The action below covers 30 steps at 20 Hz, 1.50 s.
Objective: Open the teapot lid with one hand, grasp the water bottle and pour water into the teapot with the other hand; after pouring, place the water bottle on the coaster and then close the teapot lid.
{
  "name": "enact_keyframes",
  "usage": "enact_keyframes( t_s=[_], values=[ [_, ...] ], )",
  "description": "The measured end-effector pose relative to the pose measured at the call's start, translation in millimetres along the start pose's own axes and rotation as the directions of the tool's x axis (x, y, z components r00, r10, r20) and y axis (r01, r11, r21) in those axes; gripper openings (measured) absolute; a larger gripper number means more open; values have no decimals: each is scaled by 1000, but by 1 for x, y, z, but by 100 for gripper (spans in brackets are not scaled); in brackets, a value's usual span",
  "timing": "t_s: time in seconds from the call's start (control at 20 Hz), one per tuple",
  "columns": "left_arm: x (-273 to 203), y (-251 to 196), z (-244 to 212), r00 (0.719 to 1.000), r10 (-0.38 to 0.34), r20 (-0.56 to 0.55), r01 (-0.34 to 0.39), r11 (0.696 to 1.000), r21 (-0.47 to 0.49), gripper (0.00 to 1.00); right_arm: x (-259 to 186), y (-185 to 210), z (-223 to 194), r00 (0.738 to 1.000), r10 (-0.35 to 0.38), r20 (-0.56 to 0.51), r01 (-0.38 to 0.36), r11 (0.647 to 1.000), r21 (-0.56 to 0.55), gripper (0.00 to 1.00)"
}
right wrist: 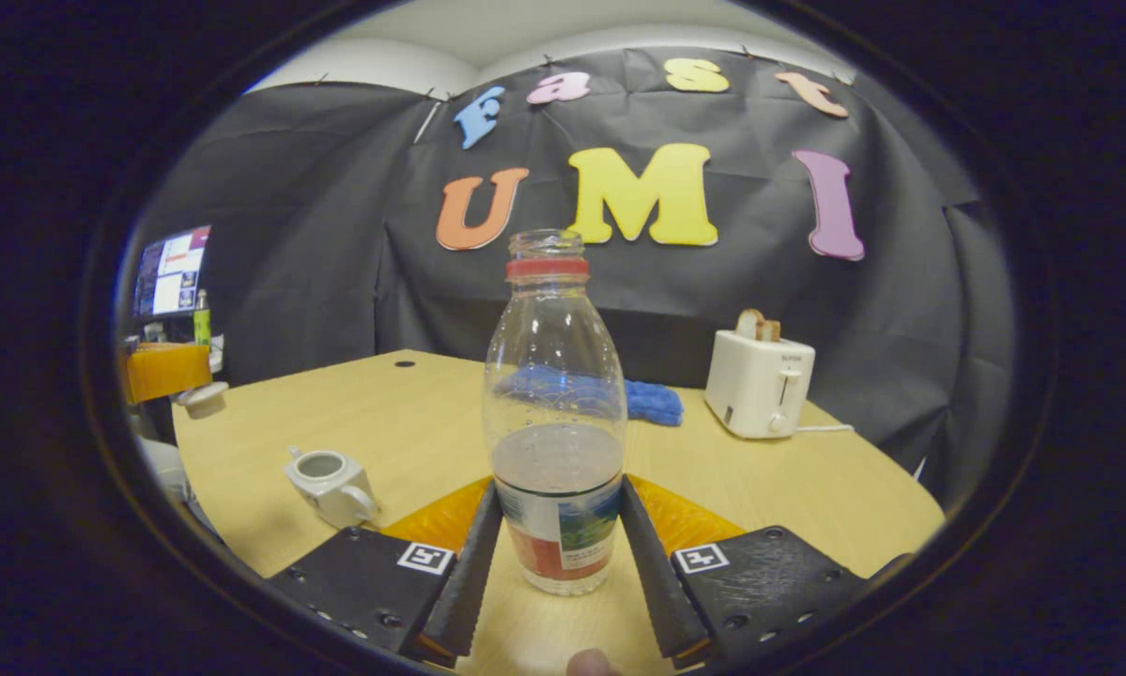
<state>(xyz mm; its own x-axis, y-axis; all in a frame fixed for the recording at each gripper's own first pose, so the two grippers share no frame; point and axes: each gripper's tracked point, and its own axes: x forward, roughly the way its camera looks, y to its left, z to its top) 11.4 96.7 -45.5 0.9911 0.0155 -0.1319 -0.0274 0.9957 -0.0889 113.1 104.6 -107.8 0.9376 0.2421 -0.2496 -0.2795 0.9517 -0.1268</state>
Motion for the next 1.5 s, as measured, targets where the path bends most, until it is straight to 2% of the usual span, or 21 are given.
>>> enact_keyframes(
  t_s=[0.1, 0.15, 0.25, 0.35, 0.45, 0.5, 0.55, 0.7, 0.75, 0.85, 0.9, 1.0, 1.25, 1.35, 1.5],
  values=[
    [-3, 4, -1, 1000, -1, 1, 1, 1000, -1, 3, 2, 4, 5, 1000, 11, -6, -11, 993, -121, 70],
    [-4, 6, 0, 1000, 2, 4, -2, 1000, 0, 0, 5, 4, 9, 1000, 4, -3, -4, 982, -190, 70],
    [-6, 11, -1, 1000, 8, 7, -8, 1000, 3, 3, 9, -1, 11, 1000, -25, -3, 22, 940, -339, 70],
    [-6, 17, -1, 1000, 11, 6, -11, 1000, -1, 3, 15, -6, 12, 998, -61, 4, 55, 865, -498, 70],
    [-8, 21, 2, 1000, 15, 12, -15, 1000, -9, 0, 22, -3, 15, 997, -74, 30, 76, 750, -658, 70],
    [-8, 25, 3, 1000, 21, 15, -21, 1000, -12, 3, 23, -3, 14, 996, -75, 48, 87, 686, -722, 70],
    [-8, 29, 3, 999, 29, 18, -29, 999, -17, 3, 24, 0, 15, 996, -68, 56, 86, 638, -765, 71],
    [-8, 40, 2, 999, 46, 10, -46, 998, -33, 3, 30, 8, 18, 995, -44, 85, 95, 525, -846, 71],
    [-8, 44, 2, 999, 53, 10, -53, 998, -33, 0, 31, 12, 22, 994, -38, 102, 108, 478, -872, 71],
    [-9, 50, 0, 998, 61, 4, -61, 998, -28, 3, 33, 19, 23, 992, -19, 125, 123, 383, -915, 71],
    [-9, 53, 0, 998, 63, 5, -63, 998, -25, 3, 33, 25, 18, 992, -11, 122, 118, 350, -929, 70],
    [-9, 56, 1, 998, 58, 1, -58, 998, -22, 3, 40, 27, 13, 993, 4, 116, 109, 311, -944, 71],
    [-9, 65, 3, 998, 61, 5, -61, 998, -20, 3, 41, 30, 17, 990, 10, 143, 139, 178, -974, 71],
    [-11, 69, 4, 998, 63, 4, -63, 998, -21, 3, 39, 33, 18, 987, 20, 157, 153, 135, -979, 70],
    [-12, 74, 4, 998, 70, 4, -70, 997, -21, 3, 41, 35, 23, 986, 29, 164, 160, 105, -981, 71]
  ],
)
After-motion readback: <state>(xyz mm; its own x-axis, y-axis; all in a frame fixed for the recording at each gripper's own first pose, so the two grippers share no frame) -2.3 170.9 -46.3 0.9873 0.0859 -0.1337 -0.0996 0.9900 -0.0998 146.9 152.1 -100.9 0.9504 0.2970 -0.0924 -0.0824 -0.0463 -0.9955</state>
